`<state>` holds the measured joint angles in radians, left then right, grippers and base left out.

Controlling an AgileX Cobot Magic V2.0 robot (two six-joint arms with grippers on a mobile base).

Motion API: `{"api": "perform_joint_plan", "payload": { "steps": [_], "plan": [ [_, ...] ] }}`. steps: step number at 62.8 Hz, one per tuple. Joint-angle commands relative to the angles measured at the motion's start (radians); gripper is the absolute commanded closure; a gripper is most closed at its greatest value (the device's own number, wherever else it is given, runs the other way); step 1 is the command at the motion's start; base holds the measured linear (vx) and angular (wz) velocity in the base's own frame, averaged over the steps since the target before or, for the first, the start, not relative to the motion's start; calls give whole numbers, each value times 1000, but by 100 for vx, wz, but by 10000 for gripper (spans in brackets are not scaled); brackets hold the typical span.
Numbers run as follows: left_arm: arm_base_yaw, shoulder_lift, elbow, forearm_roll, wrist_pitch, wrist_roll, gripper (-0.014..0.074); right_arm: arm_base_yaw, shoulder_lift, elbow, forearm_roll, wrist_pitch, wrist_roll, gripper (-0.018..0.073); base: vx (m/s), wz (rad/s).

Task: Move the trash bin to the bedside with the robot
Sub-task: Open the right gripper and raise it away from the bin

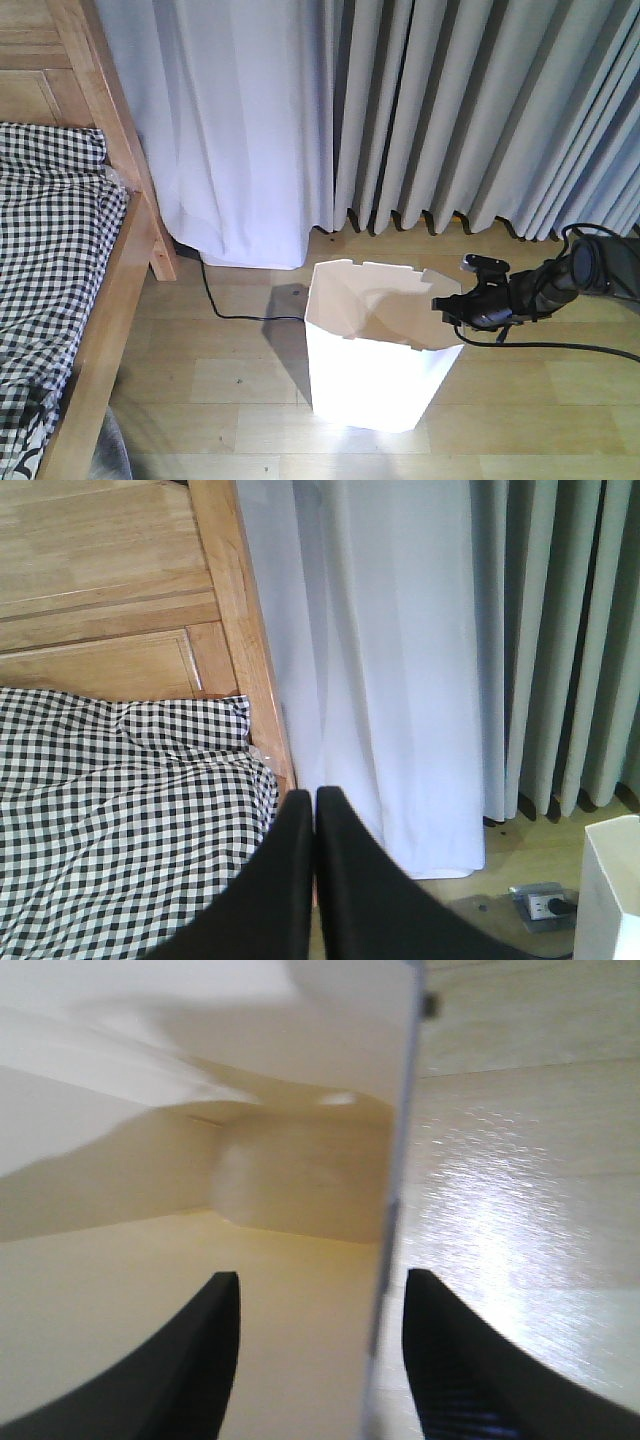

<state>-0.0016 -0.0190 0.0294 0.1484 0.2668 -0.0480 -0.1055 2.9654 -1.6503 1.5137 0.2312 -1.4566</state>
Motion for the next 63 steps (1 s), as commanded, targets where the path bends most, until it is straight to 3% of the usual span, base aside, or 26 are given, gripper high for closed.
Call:
{"api": "perform_joint_plan", "payload": {
  "steps": [1, 17, 42, 54, 63],
  "plan": [
    [-6, -10, 29, -1, -73, -8, 602, -1, -110, 36, 15, -76, -4, 196, 0, 0],
    [-6, -10, 29, -1, -73, -8, 602, -1, -214, 181, 3, -82, -24, 196, 0, 0],
    [-6, -10, 29, -1, -73, -8, 602, -1, -515, 443, 9, -88, -162, 196, 0, 0],
    [-6, -10, 29, -1, -73, -8, 602, -1, -744, 543, 10, -88, -172, 196, 0, 0],
    [-6, -10, 29, -1, -73, -8, 602, -1, -957, 607, -10, -91, -244, 196, 0, 0]
  ]
}}
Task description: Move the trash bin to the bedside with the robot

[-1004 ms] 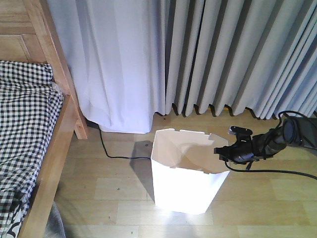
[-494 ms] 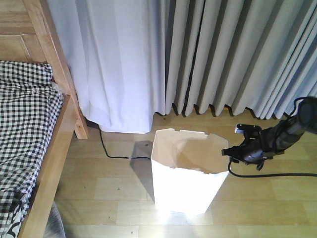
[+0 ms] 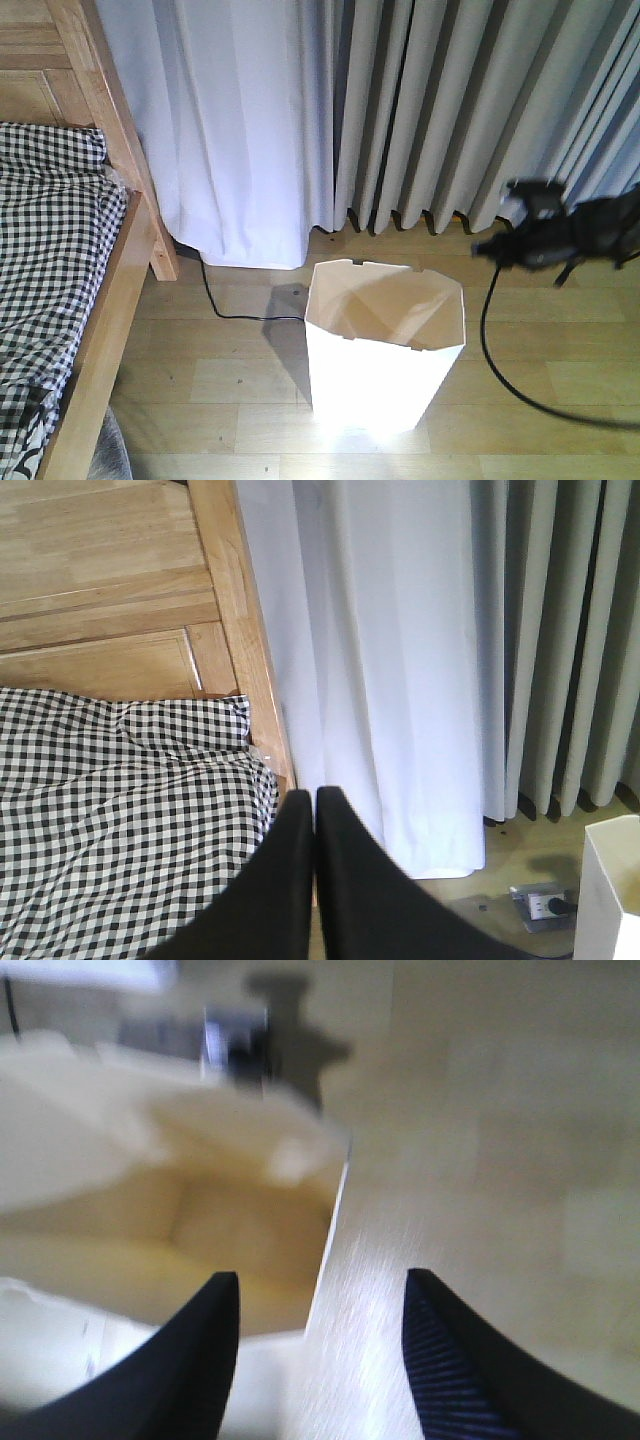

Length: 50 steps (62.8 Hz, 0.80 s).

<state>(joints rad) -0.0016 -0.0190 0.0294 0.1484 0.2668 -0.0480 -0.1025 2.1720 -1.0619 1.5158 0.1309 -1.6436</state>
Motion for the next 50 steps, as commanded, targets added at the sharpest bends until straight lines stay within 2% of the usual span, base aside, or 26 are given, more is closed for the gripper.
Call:
{"api": "perform_joint_plan", "payload": {
  "steps": [1, 26, 43, 50],
  "plan": [
    [-6, -10, 29, -1, -73, -8, 602, -4, -183, 25, -14, 7, -63, 196, 0, 0],
    [-6, -10, 29, -1, -73, -8, 602, -4, -778, 170, -15, -4, -58, 196, 0, 0],
    [-6, -10, 29, -1, -73, -8, 602, -4, -1219, 376, 11, -9, -50, 196, 0, 0],
    [-6, -10, 29, -1, -73, -8, 602, -4, -1388, 474, 55, -20, -50, 196, 0, 0]
  ]
}}
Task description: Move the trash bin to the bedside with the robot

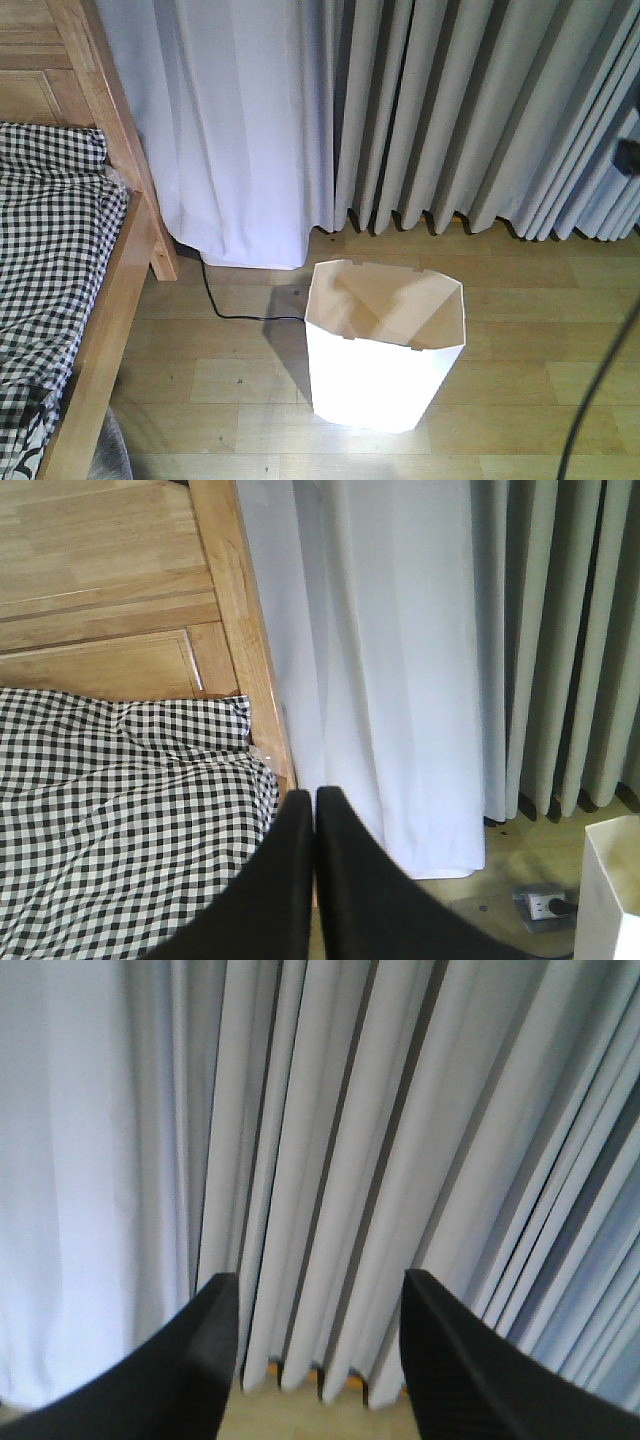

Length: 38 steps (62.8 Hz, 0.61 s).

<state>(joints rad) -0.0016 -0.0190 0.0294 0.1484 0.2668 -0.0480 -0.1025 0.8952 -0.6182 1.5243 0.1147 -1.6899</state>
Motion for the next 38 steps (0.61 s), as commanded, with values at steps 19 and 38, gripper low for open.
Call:
{"api": "perform_joint_plan", "payload": {
  "steps": [19, 38],
  "plan": [
    [-6, -10, 29, -1, -73, -8, 602, -4, -571, 326, 109, 33, -1, 196, 0, 0],
    [-6, -10, 29, -1, -73, -8, 602, -1, -859, 515, 131, 64, 56, 351, 0, 0]
  ]
}}
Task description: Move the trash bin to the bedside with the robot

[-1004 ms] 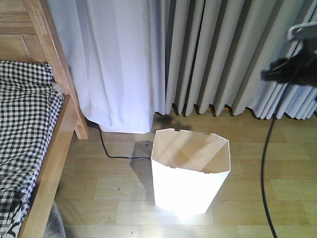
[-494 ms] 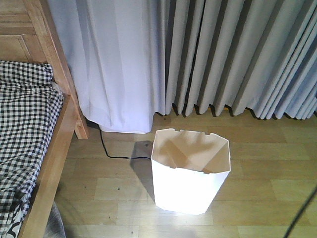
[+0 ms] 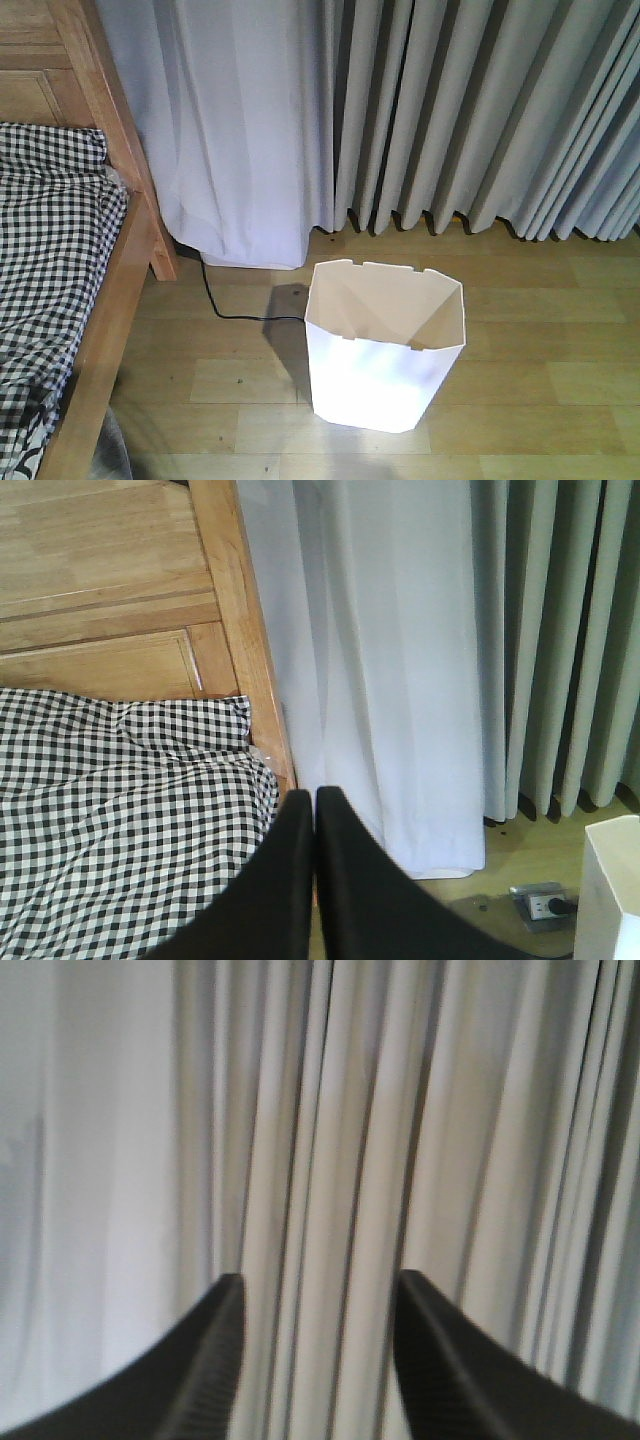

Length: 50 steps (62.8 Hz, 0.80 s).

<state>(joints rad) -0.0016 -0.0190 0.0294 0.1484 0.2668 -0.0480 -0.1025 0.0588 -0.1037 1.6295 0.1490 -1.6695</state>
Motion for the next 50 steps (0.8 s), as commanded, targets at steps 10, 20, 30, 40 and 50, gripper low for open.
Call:
{"api": "perform_joint_plan", "payload": {
  "steps": [10, 20, 30, 40, 50],
  "plan": [
    [-6, -10, 29, -1, -73, -8, 602, -1, -41, 34, 24, 10, 51, 575, 0, 0],
    [-6, -10, 29, -1, -73, -8, 602, -1, -41, 33, 26, 9, 51, 571, 0, 0],
    [-6, -10, 29, -1, -73, -8, 602, -1, -41, 33, 26, 9, 51, 571, 0, 0],
    [-6, -10, 29, -1, -73, -8, 602, -1, -41, 33, 25, 7, 51, 571, 0, 0],
    [-6, -10, 29, -1, -73, -8, 602, -1, -41, 33, 23, -27, 45, 570, 0, 0]
  ]
}}
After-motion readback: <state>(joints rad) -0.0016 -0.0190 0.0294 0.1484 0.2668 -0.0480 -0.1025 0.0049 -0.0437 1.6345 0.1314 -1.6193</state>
